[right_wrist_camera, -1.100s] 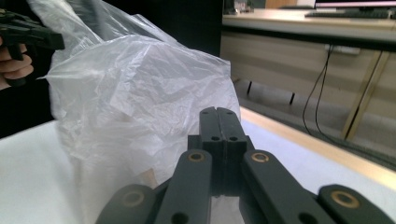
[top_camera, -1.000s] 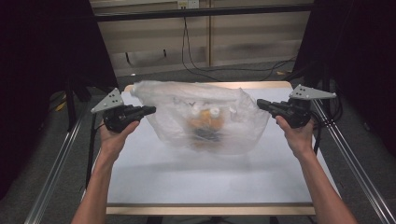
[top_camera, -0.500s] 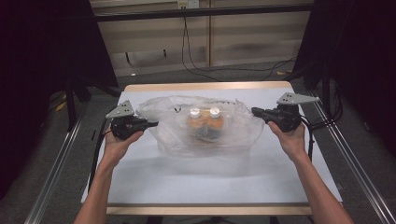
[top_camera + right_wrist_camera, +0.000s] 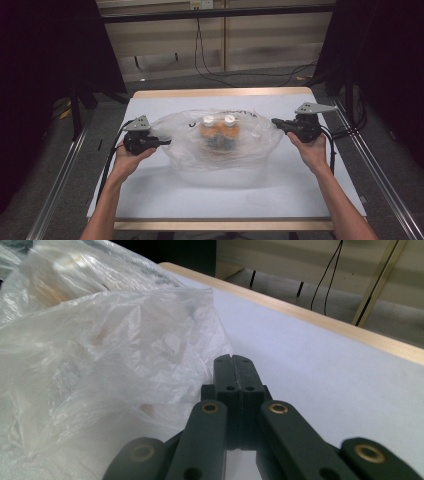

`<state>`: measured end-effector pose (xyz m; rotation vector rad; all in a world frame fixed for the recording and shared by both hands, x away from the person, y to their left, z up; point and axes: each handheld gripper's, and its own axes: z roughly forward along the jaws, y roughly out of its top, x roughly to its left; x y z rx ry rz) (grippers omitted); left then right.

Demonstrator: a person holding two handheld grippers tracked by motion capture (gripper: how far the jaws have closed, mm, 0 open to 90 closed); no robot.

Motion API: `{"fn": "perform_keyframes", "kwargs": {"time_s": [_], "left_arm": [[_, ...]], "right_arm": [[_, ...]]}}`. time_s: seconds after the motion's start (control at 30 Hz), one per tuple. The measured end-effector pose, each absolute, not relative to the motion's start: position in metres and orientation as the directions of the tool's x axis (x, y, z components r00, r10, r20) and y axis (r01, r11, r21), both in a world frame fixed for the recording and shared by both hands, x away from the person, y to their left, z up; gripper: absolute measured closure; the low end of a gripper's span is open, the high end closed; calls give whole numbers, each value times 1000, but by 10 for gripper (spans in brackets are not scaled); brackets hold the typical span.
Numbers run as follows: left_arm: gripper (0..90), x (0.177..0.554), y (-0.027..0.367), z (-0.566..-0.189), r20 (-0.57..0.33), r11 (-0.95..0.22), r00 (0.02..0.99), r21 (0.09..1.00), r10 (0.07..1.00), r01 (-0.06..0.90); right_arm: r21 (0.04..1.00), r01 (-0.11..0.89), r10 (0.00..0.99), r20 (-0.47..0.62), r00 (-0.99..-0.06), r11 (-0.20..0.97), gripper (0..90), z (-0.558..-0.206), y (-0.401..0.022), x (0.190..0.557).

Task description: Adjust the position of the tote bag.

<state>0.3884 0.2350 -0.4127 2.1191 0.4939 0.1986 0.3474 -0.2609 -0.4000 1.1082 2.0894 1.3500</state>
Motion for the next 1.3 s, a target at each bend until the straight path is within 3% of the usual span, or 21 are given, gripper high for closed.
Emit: {"fn": "perform_keyframes", "kwargs": {"time_s": [0.37, 0.63, 1.3], "left_arm": [[900, 395, 239, -427, -40, -521, 882, 794, 469, 313], [900, 400, 229, -449, -34, -601, 882, 719, 470, 348], [900, 404, 232, -474, -80, -635, 877, 660, 474, 403]], "right_arm": [[879, 405, 805, 43, -592, 251, 900, -409, -254, 354], [814, 489, 819, 31, -574, 312, 900, -437, -254, 364], [704, 590, 812, 34, -583, 395, 900, -481, -250, 371]]}}
